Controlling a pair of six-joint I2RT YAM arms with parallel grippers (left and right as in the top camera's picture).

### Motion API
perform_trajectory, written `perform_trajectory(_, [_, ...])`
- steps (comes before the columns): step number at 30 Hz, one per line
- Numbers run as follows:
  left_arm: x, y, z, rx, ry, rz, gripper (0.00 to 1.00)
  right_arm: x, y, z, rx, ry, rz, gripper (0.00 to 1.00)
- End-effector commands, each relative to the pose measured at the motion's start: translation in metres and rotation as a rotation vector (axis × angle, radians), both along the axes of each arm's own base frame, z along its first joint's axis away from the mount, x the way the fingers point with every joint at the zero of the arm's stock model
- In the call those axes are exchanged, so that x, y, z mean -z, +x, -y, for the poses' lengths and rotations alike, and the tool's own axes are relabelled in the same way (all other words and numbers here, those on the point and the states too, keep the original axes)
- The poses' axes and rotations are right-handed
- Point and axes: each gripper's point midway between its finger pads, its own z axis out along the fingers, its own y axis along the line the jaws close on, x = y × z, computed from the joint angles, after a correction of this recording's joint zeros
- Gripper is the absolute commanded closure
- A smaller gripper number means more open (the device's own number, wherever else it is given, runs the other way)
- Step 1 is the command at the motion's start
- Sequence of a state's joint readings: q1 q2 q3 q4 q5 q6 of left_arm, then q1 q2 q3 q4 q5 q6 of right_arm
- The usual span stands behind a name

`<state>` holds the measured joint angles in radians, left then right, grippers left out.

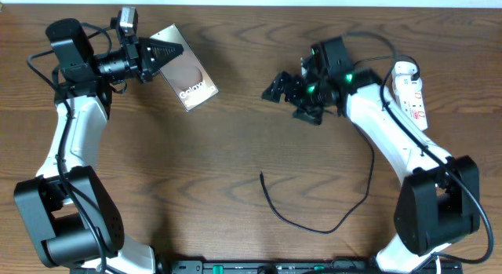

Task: Plug charger to phone and switch on socket
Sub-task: 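Lower the right gripper to the black cable's plug and grasp it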

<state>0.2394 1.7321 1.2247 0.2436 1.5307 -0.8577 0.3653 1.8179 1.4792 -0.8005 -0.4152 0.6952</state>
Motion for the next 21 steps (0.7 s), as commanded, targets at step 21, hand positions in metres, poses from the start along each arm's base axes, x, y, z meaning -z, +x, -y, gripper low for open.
perform_trajectory(21, [0.016, -0.006, -0.05, -0.089, -0.002, 0.027, 0.93, 0.05, -0.088, 0.002, -0.27, -0.497, -0.028, 0.01])
